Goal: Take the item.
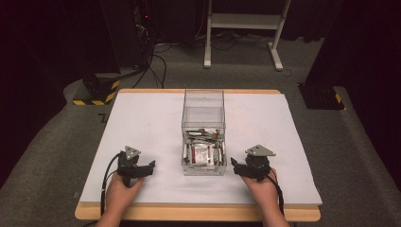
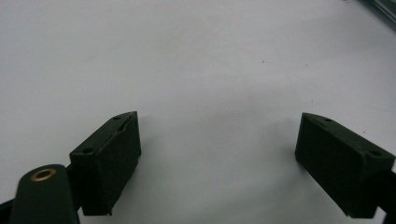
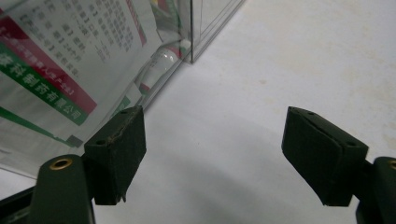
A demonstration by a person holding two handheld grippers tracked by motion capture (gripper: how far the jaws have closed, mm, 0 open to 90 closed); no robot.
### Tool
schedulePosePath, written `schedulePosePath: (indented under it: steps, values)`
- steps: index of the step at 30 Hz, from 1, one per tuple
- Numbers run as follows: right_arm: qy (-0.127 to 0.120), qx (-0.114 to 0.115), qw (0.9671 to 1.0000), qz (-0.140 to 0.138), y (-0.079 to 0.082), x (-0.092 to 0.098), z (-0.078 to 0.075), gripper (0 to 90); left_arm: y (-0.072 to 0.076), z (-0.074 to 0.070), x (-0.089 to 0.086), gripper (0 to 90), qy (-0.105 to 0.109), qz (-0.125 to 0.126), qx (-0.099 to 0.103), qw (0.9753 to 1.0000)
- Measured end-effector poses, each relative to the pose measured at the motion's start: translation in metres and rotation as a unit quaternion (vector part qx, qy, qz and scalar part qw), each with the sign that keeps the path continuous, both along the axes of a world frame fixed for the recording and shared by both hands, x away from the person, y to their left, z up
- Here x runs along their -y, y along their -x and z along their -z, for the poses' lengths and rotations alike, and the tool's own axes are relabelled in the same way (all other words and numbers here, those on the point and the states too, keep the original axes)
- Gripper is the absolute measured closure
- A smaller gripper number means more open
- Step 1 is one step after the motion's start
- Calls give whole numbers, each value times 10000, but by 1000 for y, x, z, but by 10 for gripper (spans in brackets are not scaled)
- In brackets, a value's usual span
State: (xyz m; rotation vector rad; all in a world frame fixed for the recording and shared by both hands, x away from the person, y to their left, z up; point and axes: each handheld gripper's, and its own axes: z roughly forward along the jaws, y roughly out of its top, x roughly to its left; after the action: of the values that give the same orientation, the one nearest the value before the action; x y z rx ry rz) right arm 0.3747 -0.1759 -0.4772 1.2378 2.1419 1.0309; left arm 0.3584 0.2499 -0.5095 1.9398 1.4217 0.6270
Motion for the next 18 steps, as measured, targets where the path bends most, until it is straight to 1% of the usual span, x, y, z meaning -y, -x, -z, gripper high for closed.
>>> schedulePosePath:
  steps: [4, 8, 9, 13, 18]
  values:
    - [-31, 87, 10000, -21, 1, -1, -3, 225, 0, 0, 0, 144, 3, -5, -1, 10000]
    - [-17, 104, 9999, -68, 0, -1, -5, 213, 0, 0, 0, 144, 4, -5, 0, 10000]
    - [-47, 96, 9999, -46, 1, -1, -6, 214, 0, 0, 0, 144, 1, -3, 0, 10000]
    - [-33, 136, 9999, -44, 1, -1, -8, 213, 0, 0, 0, 144, 4, -3, -1, 10000]
    - [-85, 242, 9997, -29, 3, 0, -14, 213, 0, 0, 0, 144, 6, -6, 0, 10000]
